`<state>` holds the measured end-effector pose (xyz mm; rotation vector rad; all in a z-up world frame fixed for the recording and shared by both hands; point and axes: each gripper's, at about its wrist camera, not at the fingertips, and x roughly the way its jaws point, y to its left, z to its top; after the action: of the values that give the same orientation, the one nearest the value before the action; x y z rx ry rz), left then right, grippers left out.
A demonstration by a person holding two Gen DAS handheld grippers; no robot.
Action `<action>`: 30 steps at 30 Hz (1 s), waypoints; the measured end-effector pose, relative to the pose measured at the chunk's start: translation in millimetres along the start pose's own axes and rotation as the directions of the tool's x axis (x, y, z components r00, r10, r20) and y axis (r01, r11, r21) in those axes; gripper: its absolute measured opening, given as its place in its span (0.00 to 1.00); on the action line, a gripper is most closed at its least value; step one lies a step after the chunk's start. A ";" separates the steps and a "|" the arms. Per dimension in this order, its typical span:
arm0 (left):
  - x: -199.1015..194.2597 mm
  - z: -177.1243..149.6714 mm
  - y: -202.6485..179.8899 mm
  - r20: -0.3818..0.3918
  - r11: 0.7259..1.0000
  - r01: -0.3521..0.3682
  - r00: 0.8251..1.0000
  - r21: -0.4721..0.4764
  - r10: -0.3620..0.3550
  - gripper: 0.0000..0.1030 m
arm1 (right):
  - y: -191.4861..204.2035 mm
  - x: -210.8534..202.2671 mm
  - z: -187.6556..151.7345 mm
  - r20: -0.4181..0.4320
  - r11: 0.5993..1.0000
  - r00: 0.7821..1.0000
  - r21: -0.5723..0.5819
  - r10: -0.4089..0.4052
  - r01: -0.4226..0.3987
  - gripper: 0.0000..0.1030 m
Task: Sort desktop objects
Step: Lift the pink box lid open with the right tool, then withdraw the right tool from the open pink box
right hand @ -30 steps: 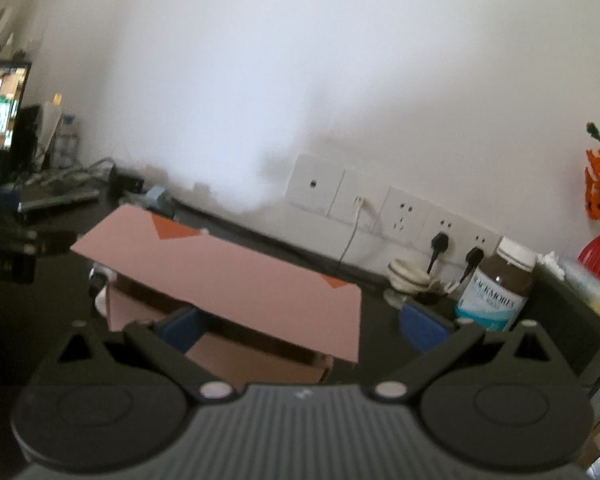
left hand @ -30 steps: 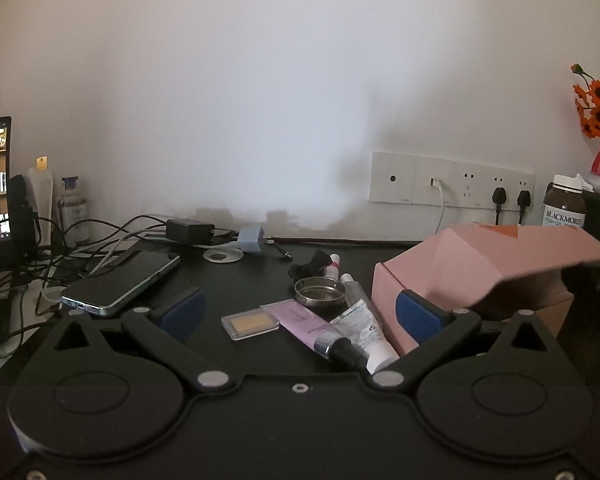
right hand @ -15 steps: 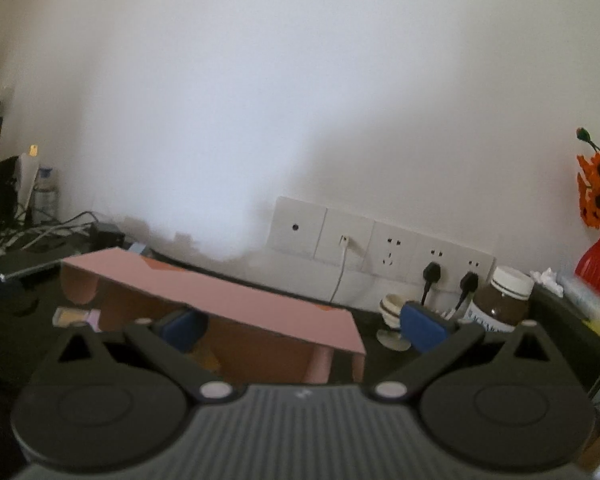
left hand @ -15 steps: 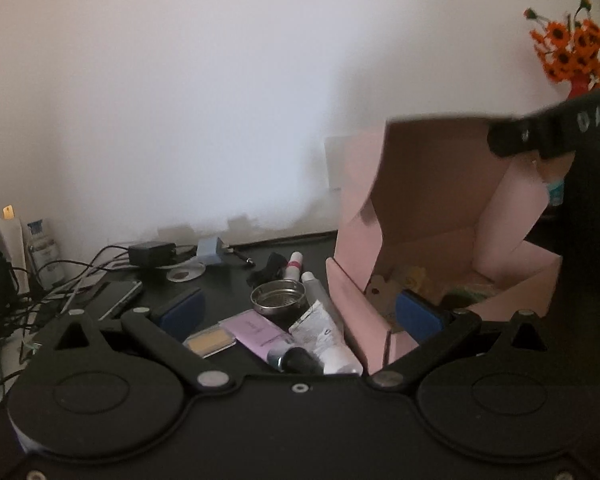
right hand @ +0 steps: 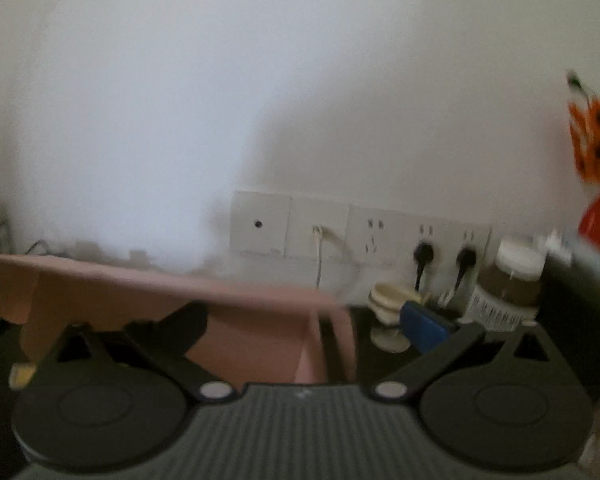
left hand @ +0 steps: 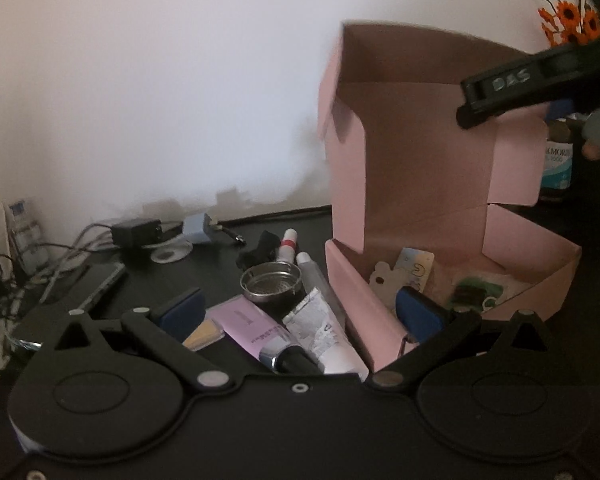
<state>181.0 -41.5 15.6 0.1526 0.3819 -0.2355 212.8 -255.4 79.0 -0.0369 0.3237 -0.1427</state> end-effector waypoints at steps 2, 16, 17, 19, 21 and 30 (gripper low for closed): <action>-0.4 -0.2 0.4 -0.002 1.000 0.005 1.000 -0.005 -0.005 1.00 | -2.0 14.6 0.9 -0.034 0.999 0.999 0.044 -0.023 0.024 0.99; -3.6 1.9 -4.4 0.009 1.000 -0.011 1.000 0.014 0.010 1.00 | -0.7 59.7 -4.9 -0.165 0.988 0.983 0.120 -0.076 0.097 0.99; -4.0 1.9 -4.6 0.011 1.000 -0.011 1.000 0.015 0.011 1.00 | -1.2 60.8 -5.9 -0.173 0.987 0.982 0.127 -0.076 0.099 0.99; -4.6 2.0 -5.1 0.016 1.000 -0.013 1.000 0.018 0.013 1.00 | -2.0 63.4 -7.7 -0.188 0.985 0.979 0.139 -0.079 0.106 0.99; -5.4 2.0 -5.9 0.019 1.000 -0.016 1.000 0.022 0.016 1.00 | -2.0 65.4 -9.7 -0.203 0.983 0.975 0.138 -0.092 0.122 0.99; -6.8 1.9 -6.1 0.024 1.000 -0.016 1.000 0.024 0.016 1.00 | -1.5 84.5 -19.3 -0.296 0.983 0.948 0.104 -0.117 0.154 0.99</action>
<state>174.0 -46.3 19.3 0.1761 0.3540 -0.2261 285.7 -269.4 34.2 0.0885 0.6047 -0.3069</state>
